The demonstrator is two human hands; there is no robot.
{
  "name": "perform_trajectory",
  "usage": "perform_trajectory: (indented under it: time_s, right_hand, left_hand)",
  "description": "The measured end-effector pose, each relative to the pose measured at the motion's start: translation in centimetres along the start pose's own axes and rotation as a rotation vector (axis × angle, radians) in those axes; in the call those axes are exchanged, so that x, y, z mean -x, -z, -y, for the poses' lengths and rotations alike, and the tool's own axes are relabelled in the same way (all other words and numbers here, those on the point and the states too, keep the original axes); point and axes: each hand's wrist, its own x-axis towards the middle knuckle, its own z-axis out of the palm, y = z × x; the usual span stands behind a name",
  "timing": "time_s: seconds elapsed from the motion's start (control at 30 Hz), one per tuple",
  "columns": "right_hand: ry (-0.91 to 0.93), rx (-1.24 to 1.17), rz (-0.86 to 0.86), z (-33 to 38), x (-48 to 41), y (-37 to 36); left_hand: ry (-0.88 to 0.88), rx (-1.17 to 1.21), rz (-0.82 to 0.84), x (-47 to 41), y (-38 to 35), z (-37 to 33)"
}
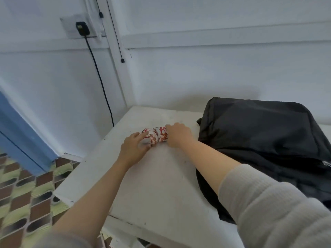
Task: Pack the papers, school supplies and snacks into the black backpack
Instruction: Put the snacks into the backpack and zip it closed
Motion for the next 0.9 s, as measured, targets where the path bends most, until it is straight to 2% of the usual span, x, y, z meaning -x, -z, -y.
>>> perform_trajectory:
  time_s: [0.1, 0.23, 0.33, 0.53, 0.63, 0.73, 0.9]
  right_hand:
    - [0.004, -0.014, 0.006, -0.2, -1.2, -1.0]
    - [0.051, -0.124, -0.038, -0.1, -1.6, -1.6]
    - [0.063, -0.116, -0.066, 0.1, -1.4, -1.5]
    - [0.091, 0.017, -0.128, 0.3, 0.3, -0.8]
    - [0.033, 0.010, -0.194, 0.9, 0.9, -0.1]
    - [-0.103, -0.078, -0.251, 1.6, 1.9, 2.0]
    - [-0.191, -0.181, -0.315, 0.4, 5.1, 8.4]
  left_hand:
    - [-0.001, -0.018, 0.020, -0.5, -0.2, 0.6]
    - [0.012, 0.196, -0.008, -1.0, -0.5, 0.8]
    - [0.040, 0.295, -0.077, -0.8, -1.2, 0.4]
    - [-0.001, 0.327, -0.238, -0.4, -1.9, 0.4]
    - [0.044, 0.441, -0.346, 0.3, -2.1, 0.1]
    - [0.086, 0.611, -0.431, 0.4, -1.4, -1.2]
    - [-0.067, 0.811, -0.461, -0.3, 1.3, -7.9]
